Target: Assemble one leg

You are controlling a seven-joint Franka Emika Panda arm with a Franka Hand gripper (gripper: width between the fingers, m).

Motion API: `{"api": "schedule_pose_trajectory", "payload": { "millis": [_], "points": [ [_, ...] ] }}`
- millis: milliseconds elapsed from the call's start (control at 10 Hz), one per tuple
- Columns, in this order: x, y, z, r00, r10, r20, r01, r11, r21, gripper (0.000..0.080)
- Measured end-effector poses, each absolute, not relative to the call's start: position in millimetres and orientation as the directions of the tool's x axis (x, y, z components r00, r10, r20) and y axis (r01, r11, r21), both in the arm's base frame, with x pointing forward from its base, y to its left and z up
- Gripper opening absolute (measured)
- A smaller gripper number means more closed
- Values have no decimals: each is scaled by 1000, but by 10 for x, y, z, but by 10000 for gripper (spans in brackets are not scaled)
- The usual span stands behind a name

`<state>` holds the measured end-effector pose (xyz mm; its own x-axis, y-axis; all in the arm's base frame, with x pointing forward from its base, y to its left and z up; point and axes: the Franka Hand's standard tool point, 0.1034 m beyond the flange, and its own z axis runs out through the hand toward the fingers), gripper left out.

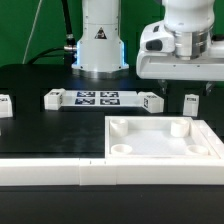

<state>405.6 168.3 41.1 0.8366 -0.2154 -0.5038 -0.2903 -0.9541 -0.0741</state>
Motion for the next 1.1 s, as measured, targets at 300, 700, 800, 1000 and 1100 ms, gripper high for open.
{"api": "schedule_pose_trajectory", "payload": {
  "millis": [300, 700, 800, 1000, 1100],
  "points": [
    [4017, 1736, 313, 733, -148, -664, -276, -957, -91, 649],
    [4014, 1904, 217, 624, -143, -768, -283, -958, -52, 649],
    [3991, 1890, 156, 615, -148, -775, -288, -957, -45, 649],
    [3952, 1851, 111, 605, -157, -780, -293, -956, -35, 649],
    [3941, 1831, 101, 601, -165, -782, -297, -954, -28, 649]
  ]
}}
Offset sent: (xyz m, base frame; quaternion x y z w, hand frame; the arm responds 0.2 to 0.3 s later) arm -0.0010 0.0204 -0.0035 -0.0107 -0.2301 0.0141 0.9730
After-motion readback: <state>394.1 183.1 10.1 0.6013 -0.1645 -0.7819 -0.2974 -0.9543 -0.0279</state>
